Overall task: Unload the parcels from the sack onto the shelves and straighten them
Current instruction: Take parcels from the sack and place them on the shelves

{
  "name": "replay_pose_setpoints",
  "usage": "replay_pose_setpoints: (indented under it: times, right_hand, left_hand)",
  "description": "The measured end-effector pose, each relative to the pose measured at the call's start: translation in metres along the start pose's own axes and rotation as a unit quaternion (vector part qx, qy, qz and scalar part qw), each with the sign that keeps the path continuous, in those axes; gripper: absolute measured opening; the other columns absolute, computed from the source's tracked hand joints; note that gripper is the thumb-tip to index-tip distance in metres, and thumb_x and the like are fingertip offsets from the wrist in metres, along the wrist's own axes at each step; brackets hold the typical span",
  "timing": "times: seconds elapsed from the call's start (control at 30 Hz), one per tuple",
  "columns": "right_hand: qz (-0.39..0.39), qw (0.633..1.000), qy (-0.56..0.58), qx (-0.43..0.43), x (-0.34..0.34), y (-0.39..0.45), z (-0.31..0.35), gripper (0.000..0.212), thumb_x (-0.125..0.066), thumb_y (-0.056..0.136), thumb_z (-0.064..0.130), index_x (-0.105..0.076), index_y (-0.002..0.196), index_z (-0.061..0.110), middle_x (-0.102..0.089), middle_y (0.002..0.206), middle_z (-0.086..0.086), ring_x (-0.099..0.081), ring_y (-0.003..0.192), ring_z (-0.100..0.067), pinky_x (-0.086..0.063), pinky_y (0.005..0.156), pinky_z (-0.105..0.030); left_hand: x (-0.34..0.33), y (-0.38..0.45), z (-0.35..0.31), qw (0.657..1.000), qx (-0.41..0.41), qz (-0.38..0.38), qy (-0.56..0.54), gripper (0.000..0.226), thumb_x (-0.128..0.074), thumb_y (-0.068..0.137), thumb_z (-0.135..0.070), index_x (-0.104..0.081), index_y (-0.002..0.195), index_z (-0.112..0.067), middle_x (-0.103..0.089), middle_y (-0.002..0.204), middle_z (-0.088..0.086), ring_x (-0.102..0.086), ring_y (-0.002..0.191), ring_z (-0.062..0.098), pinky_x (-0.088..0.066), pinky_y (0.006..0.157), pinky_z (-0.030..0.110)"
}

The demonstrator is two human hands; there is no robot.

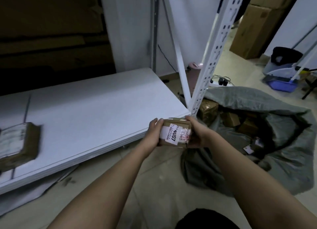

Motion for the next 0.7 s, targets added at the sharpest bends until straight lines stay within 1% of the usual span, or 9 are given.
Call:
replay_pose_setpoints:
  times: [0.07, 0.17, 0.23, 0.3, 0.37, 0.43, 0.5, 0.57, 0.7]
  right_hand:
    - [0.051, 0.995, 0.084, 0.006, -0.038, -0.01, -0.001, 0.057, -0.047, 0.088, 0.061, -0.07, 0.081, 0.01, -0.071, 0.079, -0.011, -0.069, 0.067, -0.025, -0.055, 0.055, -0.031]
    - [0.134, 0.978, 0.142, 0.068, -0.098, -0.03, 0.005, 0.056, -0.039, 0.09, 0.058, -0.072, 0.104, 0.015, -0.07, 0.112, -0.012, -0.068, 0.095, -0.028, -0.055, 0.074, -0.037]
    - [0.164, 0.963, 0.166, 0.138, -0.125, -0.042, 0.014, 0.049, -0.039, 0.091, 0.051, -0.074, 0.106, 0.02, -0.069, 0.116, -0.012, -0.067, 0.101, -0.029, -0.054, 0.082, -0.041]
    - [0.184, 0.942, 0.207, 0.187, -0.148, -0.053, 0.02, 0.041, -0.041, 0.093, 0.039, -0.073, 0.104, 0.016, -0.07, 0.112, -0.013, -0.065, 0.099, -0.03, -0.048, 0.093, -0.046]
    - [0.193, 0.93, 0.231, 0.209, -0.167, -0.061, 0.023, 0.035, -0.043, 0.09, 0.027, -0.066, 0.109, 0.01, -0.07, 0.106, -0.016, -0.064, 0.097, -0.032, -0.044, 0.098, -0.048]
    - [0.202, 0.925, 0.245, 0.21, -0.183, -0.067, 0.024, 0.038, -0.041, 0.085, 0.022, -0.061, 0.114, 0.006, -0.068, 0.104, -0.018, -0.062, 0.094, -0.032, -0.045, 0.095, -0.047]
    - [0.215, 0.92, 0.248, 0.215, -0.197, -0.073, 0.024, 0.043, -0.041, 0.084, 0.021, -0.056, 0.121, 0.004, -0.064, 0.106, -0.02, -0.06, 0.097, -0.032, -0.044, 0.094, -0.046]
    - [0.218, 0.927, 0.203, 0.229, -0.209, -0.078, 0.023, 0.048, -0.04, 0.089, 0.032, -0.054, 0.127, 0.006, -0.063, 0.114, -0.021, -0.058, 0.104, -0.033, -0.043, 0.094, -0.049]
    - [0.22, 0.94, 0.149, 0.216, -0.227, -0.083, 0.017, 0.06, -0.031, 0.095, 0.062, -0.055, 0.13, 0.02, -0.066, 0.122, -0.01, -0.062, 0.112, -0.028, -0.047, 0.096, -0.049]
  left_hand:
    - [0.03, -0.017, -0.002, 0.999, 0.022, -0.013, -0.032, 0.041, -0.025, 0.1, -0.052, -0.058, 0.106, -0.028, -0.066, 0.098, -0.005, -0.061, 0.091, 0.014, -0.048, 0.081, 0.032]
    - [0.075, -0.04, -0.005, 0.998, 0.023, -0.026, -0.061, 0.052, -0.026, 0.094, -0.064, -0.066, 0.098, -0.031, -0.072, 0.083, -0.01, -0.065, 0.089, 0.015, -0.048, 0.086, 0.035]
    - [0.096, -0.052, -0.008, 0.997, 0.015, -0.028, -0.069, 0.053, -0.03, 0.091, -0.068, -0.068, 0.094, -0.032, -0.073, 0.074, -0.011, -0.066, 0.084, 0.014, -0.049, 0.082, 0.033]
    - [0.117, -0.064, -0.009, 0.998, 0.007, -0.01, -0.066, 0.046, -0.041, 0.088, -0.067, -0.067, 0.097, -0.031, -0.074, 0.082, -0.009, -0.069, 0.083, 0.012, -0.052, 0.08, 0.033]
    - [0.137, -0.071, -0.009, 0.999, -0.006, -0.003, -0.033, 0.045, -0.058, 0.083, -0.06, -0.058, 0.117, -0.031, -0.07, 0.107, -0.004, -0.067, 0.096, 0.014, -0.055, 0.086, 0.036]
    - [0.155, -0.078, -0.007, 0.999, -0.023, -0.034, -0.011, 0.054, -0.07, 0.079, -0.049, -0.047, 0.125, -0.03, -0.063, 0.112, -0.009, -0.065, 0.096, 0.007, -0.056, 0.075, 0.025]
    - [0.171, -0.085, -0.012, 0.993, -0.085, -0.078, 0.013, 0.055, -0.077, 0.077, -0.037, -0.043, 0.12, -0.031, -0.057, 0.109, -0.016, -0.06, 0.091, -0.008, -0.05, 0.065, 0.01]
    - [0.183, -0.093, -0.016, 0.98, -0.147, -0.116, 0.062, 0.059, -0.081, 0.073, -0.031, -0.041, 0.117, -0.032, -0.055, 0.11, -0.017, -0.057, 0.094, -0.013, -0.049, 0.071, 0.008]
    - [0.209, -0.116, -0.028, 0.926, -0.221, -0.206, 0.228, 0.083, -0.083, 0.064, -0.044, -0.038, 0.132, -0.026, -0.049, 0.125, -0.005, -0.047, 0.114, 0.011, -0.049, 0.09, 0.031]
Point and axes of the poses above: each hand's wrist, its own y-axis towards the middle knuckle, its own x-axis out of the back of the hand, z = x × y, the point moved 7 cm from there along y, towards the middle knuckle
